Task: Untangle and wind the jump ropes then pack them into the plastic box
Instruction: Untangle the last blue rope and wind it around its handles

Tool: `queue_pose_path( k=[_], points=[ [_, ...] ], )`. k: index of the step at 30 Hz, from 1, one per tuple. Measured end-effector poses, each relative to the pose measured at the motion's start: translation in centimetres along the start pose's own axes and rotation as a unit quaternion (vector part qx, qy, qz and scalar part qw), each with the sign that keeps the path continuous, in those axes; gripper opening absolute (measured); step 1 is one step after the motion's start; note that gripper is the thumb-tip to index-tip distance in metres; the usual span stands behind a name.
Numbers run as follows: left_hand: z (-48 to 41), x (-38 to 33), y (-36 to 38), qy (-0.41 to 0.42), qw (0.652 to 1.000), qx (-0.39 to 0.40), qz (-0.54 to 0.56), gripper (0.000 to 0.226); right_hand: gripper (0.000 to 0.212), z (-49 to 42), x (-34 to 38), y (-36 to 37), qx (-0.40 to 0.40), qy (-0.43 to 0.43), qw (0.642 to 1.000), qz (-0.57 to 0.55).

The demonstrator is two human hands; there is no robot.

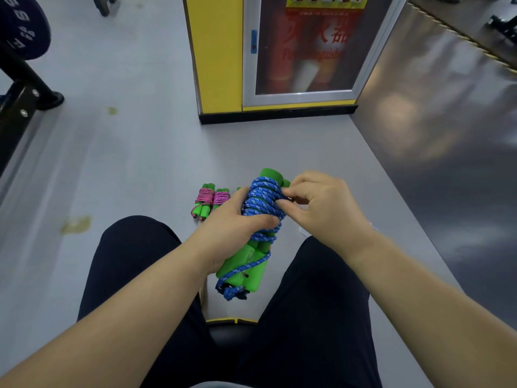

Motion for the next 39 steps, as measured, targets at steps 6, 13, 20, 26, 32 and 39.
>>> queue_pose_path(
  k=[6, 13, 20, 26, 32, 39],
  points=[
    [0.3, -1.2, 0.2, 0.023, 0.999, -0.02, -0.013, 0.036, 0.021, 0.2, 0.8, -0.2, -0.07, -0.034, 0.994, 0.077],
    [0.2, -1.2, 0.5, 0.019, 0.998, -0.054, 0.0, 0.039, 0.018, -0.2, 0.1, 0.2, -0.041, -0.05, 0.996, 0.067],
    [1.2, -1.9, 0.7, -0.02, 0.977, 0.063, 0.205, 0.034, 0.023, -0.3, -1.6, -0.4, -0.003, 0.116, 0.969, -0.217],
    [1.4, -1.8, 1.3, -0.051, 0.955, 0.15, 0.251, 0.042, 0.02, -0.7, -2.1, -1.8, -0.056, 0.154, 0.933, -0.321],
    [1.4, -1.9, 1.3, -0.029, 0.955, 0.151, 0.255, 0.04, 0.012, -0.3, 0.6, -2.9, -0.127, -0.002, 0.99, -0.069],
    [1.5, -1.9, 1.3, -0.017, 0.956, 0.15, 0.253, 0.041, 0.024, 0.0, 0.7, -2.4, -0.069, -0.036, 0.996, -0.047]
  ],
)
Point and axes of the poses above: each hand's wrist, its own z-axis away from the middle knuckle, its own y-axis out of the palm, x = y × z, the point moved 7 cm from there along -z, towards the middle knuckle, and after that the axes turned 2 degrees about -y, right-handed, at the moved point
